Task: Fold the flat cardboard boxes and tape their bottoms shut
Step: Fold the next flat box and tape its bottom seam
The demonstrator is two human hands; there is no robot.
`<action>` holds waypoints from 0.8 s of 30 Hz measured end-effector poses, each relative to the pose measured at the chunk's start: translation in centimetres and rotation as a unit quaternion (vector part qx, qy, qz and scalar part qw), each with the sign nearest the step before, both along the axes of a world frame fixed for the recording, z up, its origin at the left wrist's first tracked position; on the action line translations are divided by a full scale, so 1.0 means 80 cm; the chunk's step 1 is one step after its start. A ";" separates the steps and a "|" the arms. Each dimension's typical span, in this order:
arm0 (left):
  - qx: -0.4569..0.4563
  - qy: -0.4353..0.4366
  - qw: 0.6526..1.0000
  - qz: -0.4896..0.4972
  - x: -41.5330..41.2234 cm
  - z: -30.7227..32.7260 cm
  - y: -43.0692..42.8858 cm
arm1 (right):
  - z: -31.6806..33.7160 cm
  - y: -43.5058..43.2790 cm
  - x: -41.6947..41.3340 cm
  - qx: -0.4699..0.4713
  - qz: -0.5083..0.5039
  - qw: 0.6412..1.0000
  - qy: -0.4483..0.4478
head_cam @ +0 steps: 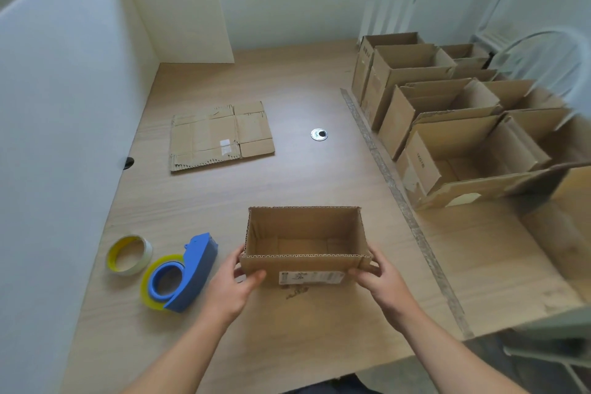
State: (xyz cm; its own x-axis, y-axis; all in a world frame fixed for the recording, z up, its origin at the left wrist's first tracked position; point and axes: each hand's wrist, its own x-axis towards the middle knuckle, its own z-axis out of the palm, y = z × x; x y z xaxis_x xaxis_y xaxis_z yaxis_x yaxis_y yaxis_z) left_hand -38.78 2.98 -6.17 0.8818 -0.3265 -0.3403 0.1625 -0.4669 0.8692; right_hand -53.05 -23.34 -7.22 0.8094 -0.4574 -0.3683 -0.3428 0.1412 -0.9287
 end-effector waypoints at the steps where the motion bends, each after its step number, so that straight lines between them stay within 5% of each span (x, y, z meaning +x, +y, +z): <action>1: 0.000 -0.001 1.000 0.001 -0.001 0.001 -0.001 | 0.000 0.002 -0.004 0.001 0.007 1.000 0.002; 5: -0.022 -0.025 0.999 -0.001 -0.002 0.013 -0.008 | 0.008 0.006 -0.017 -0.038 -0.040 0.998 -0.008; 10: -0.056 -0.059 0.996 -0.026 -0.009 0.030 -0.021 | 0.021 0.006 -0.031 0.051 -0.119 0.988 -0.085; 17: -0.041 -0.125 0.987 -0.097 -0.031 0.031 -0.047 | 0.033 0.001 -0.081 -0.018 -0.169 0.983 -0.070; 24: -0.070 -0.091 0.980 -0.164 -0.070 0.024 -0.105 | 0.030 -0.037 -0.148 -0.014 -0.203 0.976 -0.071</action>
